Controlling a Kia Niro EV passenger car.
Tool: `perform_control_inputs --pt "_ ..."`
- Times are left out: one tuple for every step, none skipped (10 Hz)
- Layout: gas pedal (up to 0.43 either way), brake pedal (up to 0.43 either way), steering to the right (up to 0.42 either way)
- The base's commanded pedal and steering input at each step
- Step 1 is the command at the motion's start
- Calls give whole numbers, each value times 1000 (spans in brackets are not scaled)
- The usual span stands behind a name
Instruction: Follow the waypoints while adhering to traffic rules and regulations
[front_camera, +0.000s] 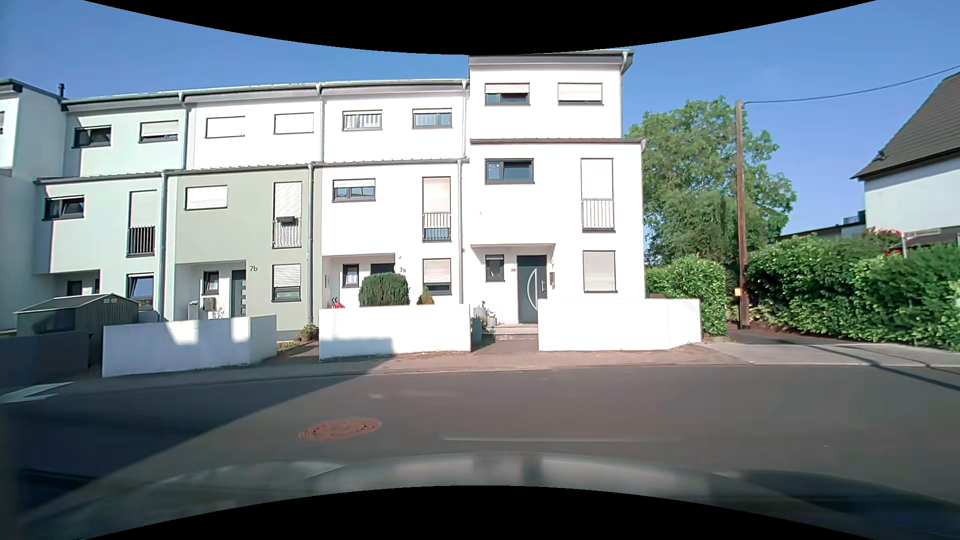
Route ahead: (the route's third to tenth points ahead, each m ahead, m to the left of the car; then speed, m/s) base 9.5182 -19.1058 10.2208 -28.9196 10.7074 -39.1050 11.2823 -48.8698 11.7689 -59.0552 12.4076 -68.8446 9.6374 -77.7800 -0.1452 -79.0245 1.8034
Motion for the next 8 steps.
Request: perform_control_inputs --pt "0 226 55" --pt "0 226 71" --pt "0 220 86" --pt "0 201 107" --pt "0 195 132" --pt "0 189 153" --pt "0 183 186" --pt "0 177 218"
